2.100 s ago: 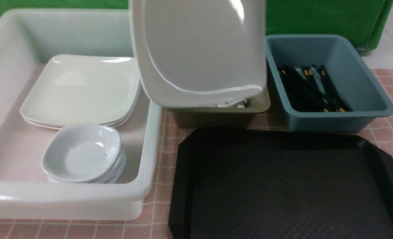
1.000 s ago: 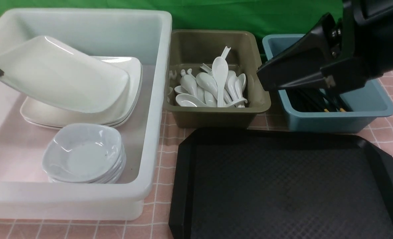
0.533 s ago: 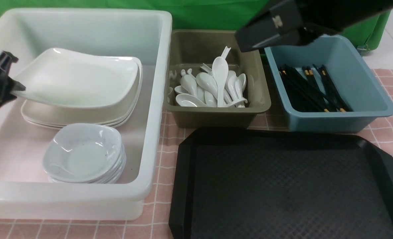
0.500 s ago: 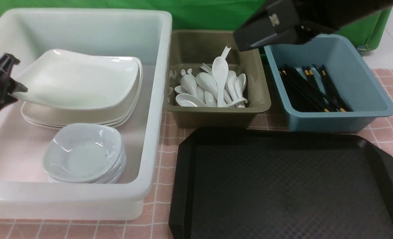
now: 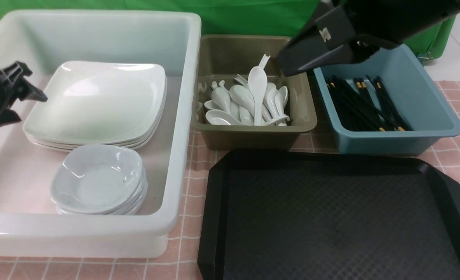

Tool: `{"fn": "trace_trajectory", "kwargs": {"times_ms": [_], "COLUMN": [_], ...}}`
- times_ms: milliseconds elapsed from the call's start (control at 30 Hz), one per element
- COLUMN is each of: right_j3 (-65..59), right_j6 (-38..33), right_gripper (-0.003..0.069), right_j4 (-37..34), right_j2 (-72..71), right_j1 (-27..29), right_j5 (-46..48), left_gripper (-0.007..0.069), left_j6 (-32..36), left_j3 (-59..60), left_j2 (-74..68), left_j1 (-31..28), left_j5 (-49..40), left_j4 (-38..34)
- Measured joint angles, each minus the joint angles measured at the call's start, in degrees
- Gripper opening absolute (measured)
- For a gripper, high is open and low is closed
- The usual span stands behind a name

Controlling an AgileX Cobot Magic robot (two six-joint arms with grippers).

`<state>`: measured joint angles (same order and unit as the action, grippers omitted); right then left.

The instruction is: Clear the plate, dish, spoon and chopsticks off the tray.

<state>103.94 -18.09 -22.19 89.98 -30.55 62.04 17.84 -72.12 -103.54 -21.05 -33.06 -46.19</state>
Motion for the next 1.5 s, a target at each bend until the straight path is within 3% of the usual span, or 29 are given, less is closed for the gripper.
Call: {"fn": "trace_trajectory", "kwargs": {"times_ms": [167,233,300,400,600,733,800,1033,1233,1500], "right_j3": [4.39,7.0,8.58,8.78,3.69,-9.75,-19.56,-56.82,-75.46,-79.34], "right_j6": [4.82,10.92,15.35,18.09,19.87,22.28,23.93,37.05,41.41,41.99], "right_gripper": [0.0033,0.0033,0.0033,0.0032,0.003,0.003,0.003,0.003,0.003,0.0053], "right_j4": [6.69,15.56,23.46,32.46,35.81,38.15,40.1,47.97,49.96,50.32], "right_j2": [-0.07,-1.03,-2.87,-7.52,-19.58,-32.08,-40.75,-68.68,-81.89,-84.91], "right_j1": [0.0,0.0,0.0,0.0,0.0,0.0,0.0,0.0,0.0,0.0], "right_j5": [2.09,2.84,2.87,2.87,2.9,0.3,-6.59,-37.43,-55.86,-61.36], "left_gripper": [0.019,0.0058,0.001,-0.0007,-0.0013,-0.0013,-0.0013,-0.0013,-0.0009,-0.0002], "left_j6": [3.96,8.56,10.96,12.35,9.79,4.83,2.71,-3.63,-6.06,-6.24], "left_j3": [-6.18,-8.15,-8.8,-9.21,-5.72,2.07,7.73,32.21,48.35,54.35], "left_j2": [3.34,8.14,14.12,23.47,39.39,51.83,58.22,77.43,85.14,85.69], "left_j1": [1.93,5.45,9.22,16.12,30.31,38.41,40.23,40.99,41.05,41.05], "left_j5": [-10.71,-13.92,-15.27,-16.53,-16.64,-14.87,-12.41,0.78,13.54,23.23], "left_j4": [1.77,1.96,1.96,4.24,14.13,20.18,21.86,23.38,23.05,22.22]}}
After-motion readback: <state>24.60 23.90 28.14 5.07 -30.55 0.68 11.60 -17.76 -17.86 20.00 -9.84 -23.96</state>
